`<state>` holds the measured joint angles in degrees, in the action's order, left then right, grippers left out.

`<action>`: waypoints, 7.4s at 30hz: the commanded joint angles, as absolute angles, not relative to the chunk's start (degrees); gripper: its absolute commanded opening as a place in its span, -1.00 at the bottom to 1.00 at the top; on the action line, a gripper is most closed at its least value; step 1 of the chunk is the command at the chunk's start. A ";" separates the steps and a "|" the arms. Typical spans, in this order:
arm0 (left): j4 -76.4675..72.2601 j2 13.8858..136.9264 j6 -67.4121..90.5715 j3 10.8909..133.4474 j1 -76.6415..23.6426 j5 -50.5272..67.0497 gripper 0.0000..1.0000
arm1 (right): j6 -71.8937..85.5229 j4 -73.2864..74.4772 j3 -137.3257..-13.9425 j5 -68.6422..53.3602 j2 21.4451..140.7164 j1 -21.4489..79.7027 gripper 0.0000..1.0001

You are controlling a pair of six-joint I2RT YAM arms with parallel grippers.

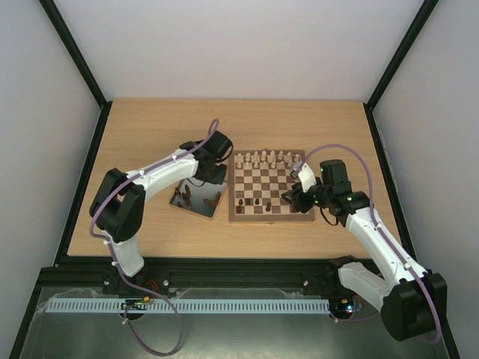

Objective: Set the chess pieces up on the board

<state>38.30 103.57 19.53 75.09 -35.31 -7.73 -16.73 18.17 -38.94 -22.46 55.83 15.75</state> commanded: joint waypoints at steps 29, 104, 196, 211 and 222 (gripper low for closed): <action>44.71 120.94 10.94 101.51 -55.94 4.34 -0.91 | -7.16 13.58 -39.18 -2.84 58.52 9.14 0.14; 40.70 101.79 24.48 70.31 -24.44 -11.18 -0.44 | -9.26 15.39 -39.66 -8.45 61.42 9.14 0.14; 44.67 104.07 19.08 90.86 -38.00 -1.83 -0.19 | -19.40 25.79 -51.97 -18.90 69.59 14.70 0.15; 22.32 78.81 16.11 59.82 -24.87 -5.57 0.14 | -19.61 33.96 -72.48 -13.41 97.86 28.76 0.01; 23.05 79.60 17.32 60.35 -23.73 -7.11 0.14 | -17.69 36.73 -80.87 -8.44 109.81 33.87 -0.10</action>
<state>24.25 80.09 16.95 60.16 -23.81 -6.09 -18.81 31.79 -78.19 -10.76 106.80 33.15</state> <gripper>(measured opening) 0.569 0.471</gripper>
